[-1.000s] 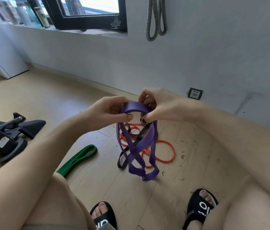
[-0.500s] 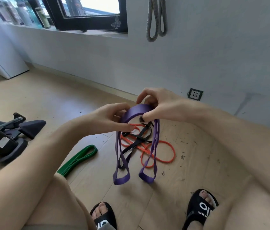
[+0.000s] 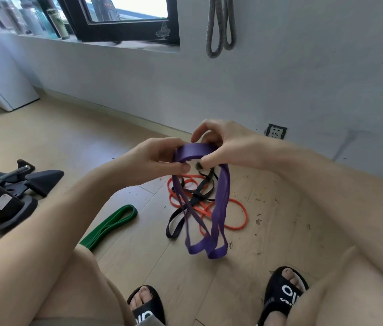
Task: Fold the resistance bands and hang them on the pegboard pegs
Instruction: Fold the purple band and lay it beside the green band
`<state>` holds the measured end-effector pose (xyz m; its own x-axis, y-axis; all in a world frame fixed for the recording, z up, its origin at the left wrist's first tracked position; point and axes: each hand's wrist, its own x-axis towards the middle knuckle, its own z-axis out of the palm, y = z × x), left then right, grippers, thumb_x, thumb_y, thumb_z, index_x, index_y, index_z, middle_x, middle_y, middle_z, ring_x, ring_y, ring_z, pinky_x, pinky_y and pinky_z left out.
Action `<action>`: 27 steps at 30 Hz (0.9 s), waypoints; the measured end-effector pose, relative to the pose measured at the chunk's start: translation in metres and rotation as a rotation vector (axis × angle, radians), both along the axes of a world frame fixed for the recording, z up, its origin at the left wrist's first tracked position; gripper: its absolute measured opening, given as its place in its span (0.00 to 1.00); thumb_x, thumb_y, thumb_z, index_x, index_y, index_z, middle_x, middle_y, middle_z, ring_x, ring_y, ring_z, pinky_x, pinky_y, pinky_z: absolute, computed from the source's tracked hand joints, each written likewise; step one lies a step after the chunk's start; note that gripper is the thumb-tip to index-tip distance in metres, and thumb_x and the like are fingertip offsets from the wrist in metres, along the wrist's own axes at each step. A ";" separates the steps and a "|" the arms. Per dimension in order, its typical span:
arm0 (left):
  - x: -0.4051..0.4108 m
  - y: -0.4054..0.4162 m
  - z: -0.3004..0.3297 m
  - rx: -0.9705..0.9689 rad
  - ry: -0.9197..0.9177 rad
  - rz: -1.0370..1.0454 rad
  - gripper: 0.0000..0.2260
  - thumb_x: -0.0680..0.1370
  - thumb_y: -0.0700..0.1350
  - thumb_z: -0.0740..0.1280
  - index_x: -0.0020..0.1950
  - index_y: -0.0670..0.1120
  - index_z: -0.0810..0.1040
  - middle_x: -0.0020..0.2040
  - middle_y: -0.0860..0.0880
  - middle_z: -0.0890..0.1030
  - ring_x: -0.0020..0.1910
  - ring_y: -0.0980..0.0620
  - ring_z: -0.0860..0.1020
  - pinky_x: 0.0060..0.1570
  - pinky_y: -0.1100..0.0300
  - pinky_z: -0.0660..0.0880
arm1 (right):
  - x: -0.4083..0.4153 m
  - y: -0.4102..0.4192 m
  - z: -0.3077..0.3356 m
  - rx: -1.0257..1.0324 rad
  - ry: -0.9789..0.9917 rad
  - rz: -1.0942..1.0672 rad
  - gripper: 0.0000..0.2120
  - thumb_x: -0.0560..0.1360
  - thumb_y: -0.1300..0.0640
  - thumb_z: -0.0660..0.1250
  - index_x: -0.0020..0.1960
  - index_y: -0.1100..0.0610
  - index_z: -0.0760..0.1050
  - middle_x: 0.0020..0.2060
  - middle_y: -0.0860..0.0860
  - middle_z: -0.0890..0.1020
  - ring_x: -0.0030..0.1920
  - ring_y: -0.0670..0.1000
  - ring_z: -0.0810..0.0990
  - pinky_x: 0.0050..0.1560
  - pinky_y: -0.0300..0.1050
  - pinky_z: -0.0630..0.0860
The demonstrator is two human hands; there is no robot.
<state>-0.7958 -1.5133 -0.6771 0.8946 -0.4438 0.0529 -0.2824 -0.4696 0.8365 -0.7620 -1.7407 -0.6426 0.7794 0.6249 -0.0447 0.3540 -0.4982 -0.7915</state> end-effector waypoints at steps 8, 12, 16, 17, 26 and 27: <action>0.001 0.006 0.001 -0.007 0.016 0.047 0.05 0.77 0.38 0.74 0.51 0.44 0.81 0.42 0.46 0.81 0.42 0.47 0.80 0.45 0.56 0.78 | 0.005 -0.002 -0.010 -0.335 -0.134 0.077 0.10 0.72 0.56 0.73 0.53 0.50 0.77 0.44 0.51 0.82 0.44 0.52 0.80 0.46 0.48 0.77; 0.001 0.009 -0.003 0.013 0.054 0.068 0.05 0.77 0.34 0.73 0.48 0.40 0.79 0.37 0.52 0.80 0.38 0.55 0.78 0.41 0.64 0.75 | 0.005 -0.003 -0.007 -0.163 -0.089 -0.005 0.13 0.70 0.59 0.73 0.53 0.50 0.78 0.42 0.47 0.84 0.40 0.48 0.81 0.41 0.40 0.77; -0.003 0.003 -0.007 0.020 0.107 0.027 0.10 0.75 0.39 0.76 0.51 0.38 0.78 0.39 0.45 0.78 0.40 0.52 0.77 0.44 0.57 0.75 | 0.002 -0.002 -0.002 0.034 0.015 -0.036 0.20 0.70 0.66 0.73 0.59 0.51 0.78 0.40 0.48 0.85 0.37 0.45 0.80 0.40 0.38 0.77; -0.004 0.001 -0.007 0.000 0.106 0.024 0.12 0.74 0.41 0.75 0.53 0.38 0.79 0.42 0.40 0.79 0.42 0.50 0.77 0.47 0.52 0.76 | 0.002 -0.001 -0.001 0.071 0.042 -0.034 0.21 0.70 0.67 0.73 0.60 0.51 0.77 0.39 0.49 0.84 0.37 0.45 0.80 0.40 0.39 0.77; -0.006 -0.001 -0.001 0.021 0.028 0.066 0.22 0.74 0.55 0.73 0.55 0.38 0.79 0.47 0.32 0.79 0.48 0.30 0.79 0.54 0.31 0.76 | -0.003 0.010 -0.006 0.046 0.037 -0.117 0.13 0.77 0.43 0.71 0.55 0.51 0.81 0.48 0.51 0.85 0.48 0.54 0.86 0.51 0.51 0.83; -0.006 -0.001 0.000 0.013 0.026 0.062 0.21 0.75 0.53 0.74 0.55 0.36 0.79 0.46 0.32 0.78 0.46 0.32 0.80 0.52 0.34 0.78 | -0.003 0.011 -0.006 0.017 0.032 -0.122 0.14 0.78 0.42 0.70 0.54 0.51 0.80 0.47 0.51 0.85 0.46 0.53 0.86 0.50 0.49 0.83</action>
<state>-0.8013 -1.5148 -0.6773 0.9212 -0.3883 0.0241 -0.2311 -0.4963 0.8369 -0.7652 -1.7295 -0.6487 0.8479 0.5267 -0.0608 0.2662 -0.5220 -0.8103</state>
